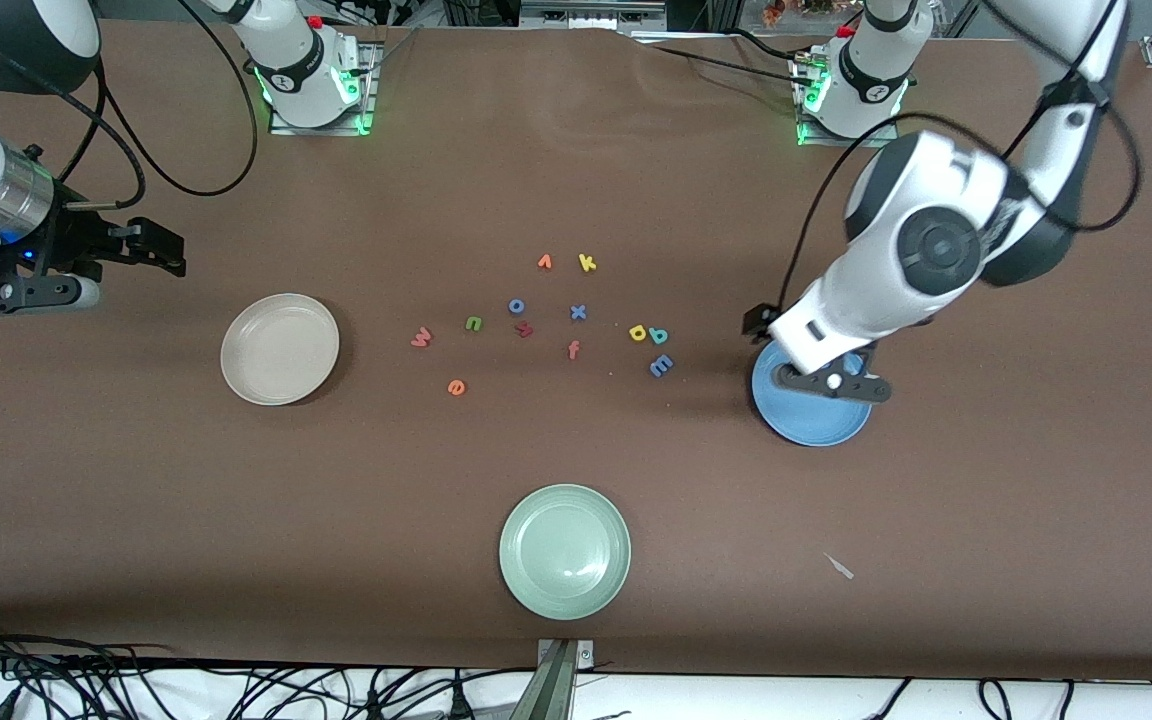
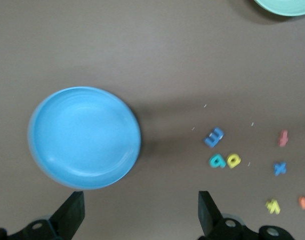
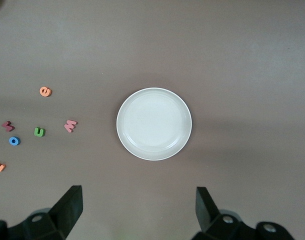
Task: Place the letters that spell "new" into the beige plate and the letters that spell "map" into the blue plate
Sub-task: 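Reach the left gripper down to the blue letter E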
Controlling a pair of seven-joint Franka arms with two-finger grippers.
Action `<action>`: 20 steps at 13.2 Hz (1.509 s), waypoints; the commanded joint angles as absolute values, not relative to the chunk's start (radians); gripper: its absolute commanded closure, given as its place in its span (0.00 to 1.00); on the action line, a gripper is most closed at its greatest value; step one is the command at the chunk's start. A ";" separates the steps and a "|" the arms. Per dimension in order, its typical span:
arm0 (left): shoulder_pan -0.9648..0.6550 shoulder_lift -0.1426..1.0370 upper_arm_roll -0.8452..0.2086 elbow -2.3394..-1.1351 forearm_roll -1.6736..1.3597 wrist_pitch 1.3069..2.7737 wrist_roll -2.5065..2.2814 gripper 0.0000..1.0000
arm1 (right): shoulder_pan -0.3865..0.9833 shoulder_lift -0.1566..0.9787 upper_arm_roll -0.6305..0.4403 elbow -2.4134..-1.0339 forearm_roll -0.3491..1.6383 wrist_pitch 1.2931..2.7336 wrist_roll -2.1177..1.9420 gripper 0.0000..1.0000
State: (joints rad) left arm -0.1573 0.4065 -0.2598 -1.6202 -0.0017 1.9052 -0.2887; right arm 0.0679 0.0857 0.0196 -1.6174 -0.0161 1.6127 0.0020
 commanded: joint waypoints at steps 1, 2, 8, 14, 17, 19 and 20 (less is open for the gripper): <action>-0.253 0.515 -0.255 -1.575 -0.011 1.963 -0.449 0.00 | 0.067 0.075 0.023 -1.620 -0.014 1.601 0.014 0.00; -0.291 0.552 -0.250 -1.574 -0.009 2.011 -0.506 0.00 | 0.067 0.075 0.023 -1.620 -0.014 1.601 0.014 0.00; -0.397 0.702 -0.256 -1.578 0.197 2.169 -0.464 0.00 | 0.067 0.075 0.025 -1.620 -0.014 1.601 0.014 0.00; -0.410 0.787 -0.255 -1.585 0.210 2.262 -0.169 0.02 | 0.067 0.075 0.023 -1.620 -0.014 1.601 0.015 0.00; -0.403 0.790 -0.250 -1.592 0.210 2.269 -0.046 0.18 | 0.067 0.075 0.023 -1.620 -0.014 1.601 0.015 0.00; -0.402 0.795 -0.247 -1.598 0.210 2.266 -0.034 0.24 | 0.067 0.075 0.025 -1.620 -0.014 1.601 0.015 0.00; -0.399 0.793 -0.247 -1.612 0.210 2.264 -0.032 0.27 | 0.067 0.075 0.025 -1.620 -0.014 1.601 0.015 0.00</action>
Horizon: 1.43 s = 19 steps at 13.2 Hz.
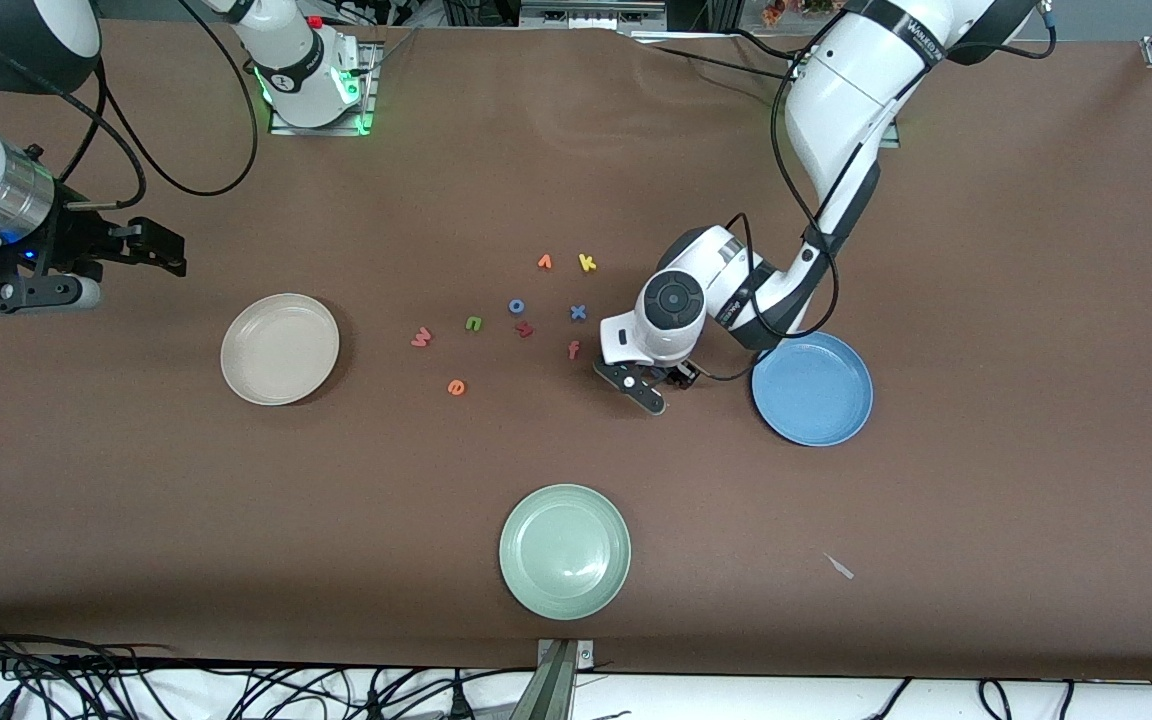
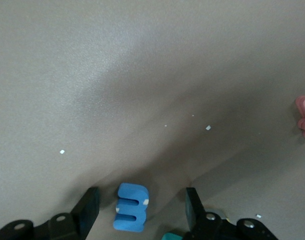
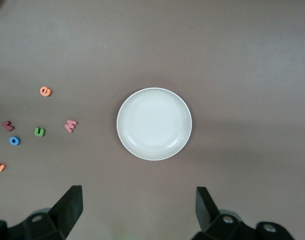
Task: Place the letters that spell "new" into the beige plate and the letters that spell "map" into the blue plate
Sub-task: 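Grasp the blue E and lower it onto the blue plate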
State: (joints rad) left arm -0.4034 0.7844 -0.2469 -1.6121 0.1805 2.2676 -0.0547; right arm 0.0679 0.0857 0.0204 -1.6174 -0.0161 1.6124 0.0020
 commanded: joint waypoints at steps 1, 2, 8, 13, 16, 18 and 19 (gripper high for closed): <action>-0.393 0.792 -0.247 -1.615 0.210 2.263 -0.014 0.42 | 0.067 0.075 0.023 -1.620 -0.014 1.601 0.015 0.00; -0.385 0.790 -0.248 -1.614 0.210 2.263 0.029 0.63 | 0.067 0.075 0.025 -1.620 -0.014 1.601 0.015 0.00; -0.335 0.721 -0.247 -1.600 0.210 2.195 0.078 0.99 | 0.067 0.075 0.023 -1.620 -0.014 1.601 0.015 0.00; -0.134 0.611 -0.249 -1.583 0.210 1.978 0.332 0.98 | 0.067 0.077 0.023 -1.621 -0.003 1.601 0.044 0.00; -0.017 0.629 -0.253 -1.603 0.209 1.963 0.442 0.98 | 0.067 0.083 0.046 -1.617 -0.002 1.606 0.052 0.00; -0.024 0.650 -0.252 -1.617 0.210 1.968 0.431 0.95 | 0.115 0.106 0.064 -1.614 -0.011 1.603 0.049 0.00; -0.022 0.661 -0.253 -1.617 0.210 1.970 0.431 0.94 | 0.145 0.115 0.066 -1.614 -0.014 1.609 0.051 0.00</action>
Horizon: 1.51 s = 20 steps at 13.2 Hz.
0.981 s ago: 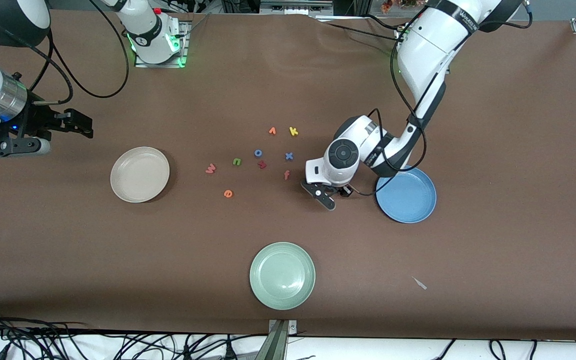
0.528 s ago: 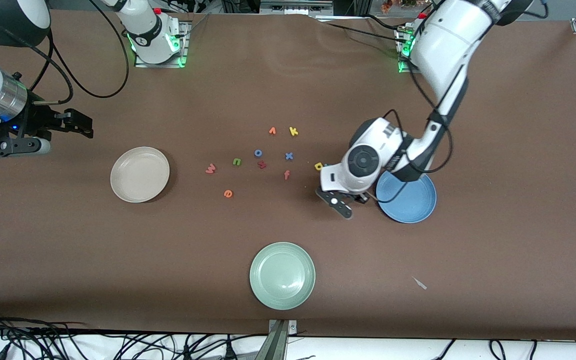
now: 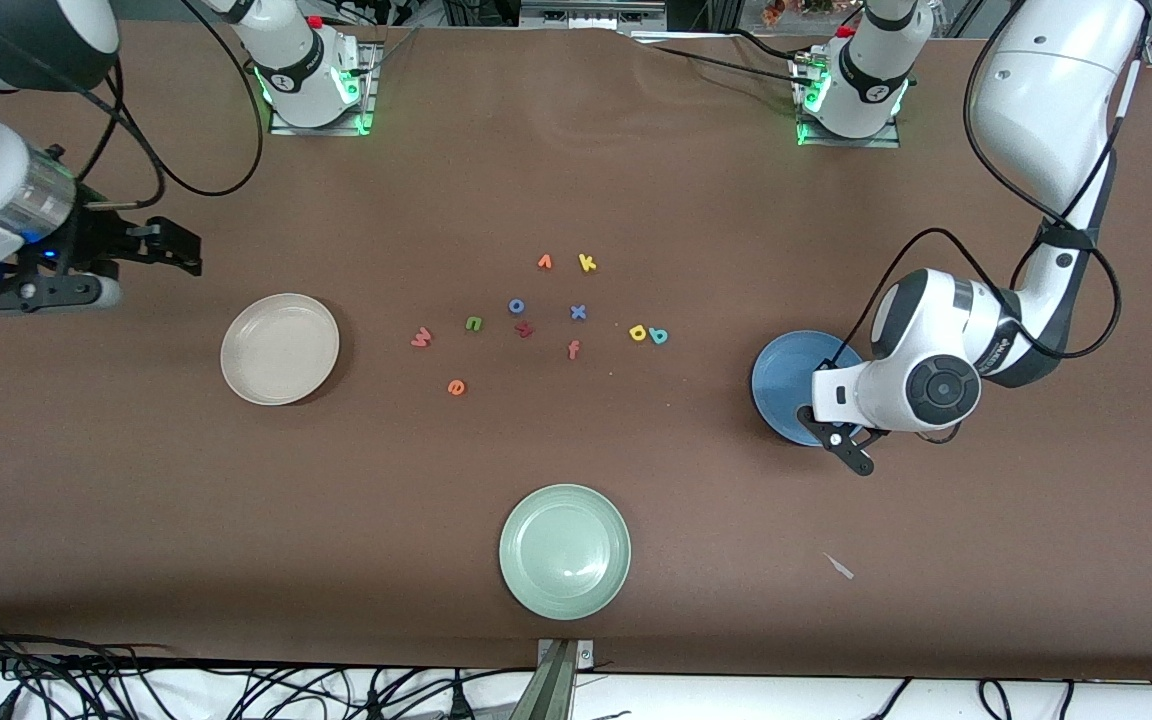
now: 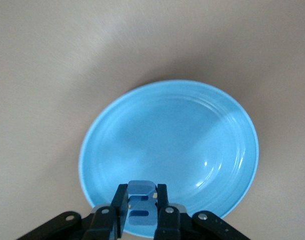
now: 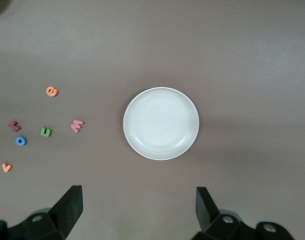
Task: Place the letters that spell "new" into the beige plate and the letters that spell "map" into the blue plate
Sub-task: 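Grasp the blue E and lower it onto the blue plate, then grasp the pink m with the right gripper while the left gripper lifts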
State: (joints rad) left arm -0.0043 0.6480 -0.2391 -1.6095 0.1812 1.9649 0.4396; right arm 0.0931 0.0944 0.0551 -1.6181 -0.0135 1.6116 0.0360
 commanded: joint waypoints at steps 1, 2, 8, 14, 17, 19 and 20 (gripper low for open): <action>-0.023 0.663 -0.253 -1.617 0.210 1.970 0.431 0.89 | 0.162 0.138 0.066 -1.612 -0.011 1.611 0.052 0.00; -0.021 0.663 -0.252 -1.615 0.210 1.970 0.430 0.67 | 0.176 0.155 0.067 -1.612 -0.003 1.617 0.054 0.00; -0.025 0.618 -0.277 -1.598 0.195 1.960 0.405 0.00 | 0.282 0.262 0.067 -1.638 0.008 1.719 0.208 0.00; -0.029 0.610 -0.383 -1.601 0.195 1.945 -0.020 0.00 | 0.318 0.252 0.086 -1.882 0.006 1.998 0.406 0.00; -0.063 0.618 -0.387 -1.601 0.193 1.951 -0.148 0.00 | 0.319 0.258 0.097 -2.026 0.005 2.231 0.523 0.00; -0.084 0.620 -0.387 -1.601 0.195 1.953 -0.237 0.00 | 0.327 0.288 0.100 -2.110 0.005 2.385 0.583 0.00; -0.087 0.621 -0.387 -1.601 0.195 1.953 -0.265 0.00 | 0.333 0.320 0.101 -2.123 0.005 2.431 0.613 0.00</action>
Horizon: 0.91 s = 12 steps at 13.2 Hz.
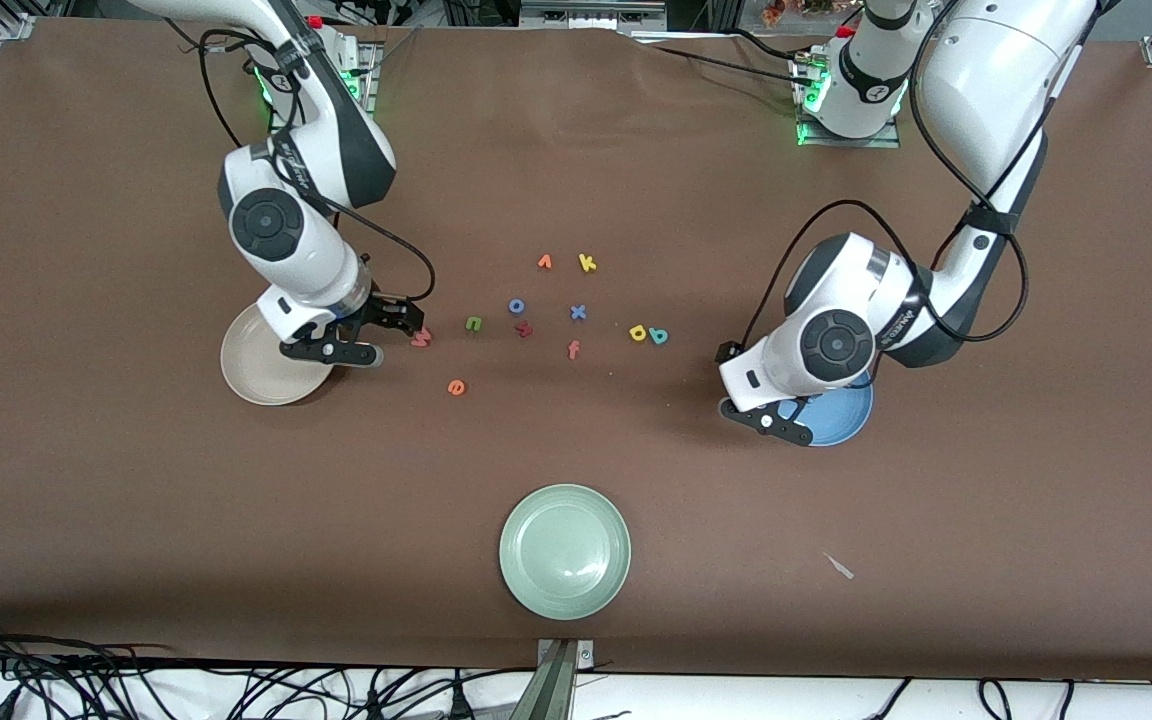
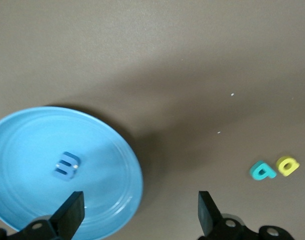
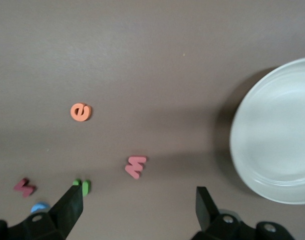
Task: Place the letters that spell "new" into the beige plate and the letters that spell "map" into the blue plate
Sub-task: 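Grasp the pink m with the right gripper while the left gripper lifts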
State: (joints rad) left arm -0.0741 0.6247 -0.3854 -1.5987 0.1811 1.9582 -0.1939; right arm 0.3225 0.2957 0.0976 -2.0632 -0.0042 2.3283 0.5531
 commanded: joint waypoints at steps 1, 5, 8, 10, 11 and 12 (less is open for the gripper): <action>-0.090 0.626 -0.387 -1.601 0.193 1.954 -0.278 0.00 | 0.344 0.354 0.101 -2.125 0.006 2.463 0.647 0.00; -0.089 0.634 -0.387 -1.601 0.190 1.962 -0.284 0.00 | 0.377 0.434 0.101 -2.134 0.006 2.569 0.726 0.02; -0.091 0.634 -0.387 -1.600 0.158 1.962 -0.299 0.00 | 0.376 0.457 0.101 -2.137 0.006 2.605 0.726 0.11; -0.091 0.634 -0.387 -1.600 0.158 1.962 -0.301 0.00 | 0.376 0.469 0.101 -2.137 0.006 2.617 0.726 0.18; -0.091 0.634 -0.387 -1.600 0.158 1.962 -0.304 0.00 | 0.376 0.477 0.101 -2.137 0.006 2.622 0.726 0.24; -0.086 0.632 -0.387 -1.603 0.158 1.957 -0.301 0.00 | 0.376 0.480 0.101 -2.137 0.006 2.628 0.726 0.30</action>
State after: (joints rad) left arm -0.0909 0.6358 -0.3846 -1.6010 0.1764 1.9602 -0.2941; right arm 0.3742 0.4699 0.1007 -2.1304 -0.0041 2.5961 0.7140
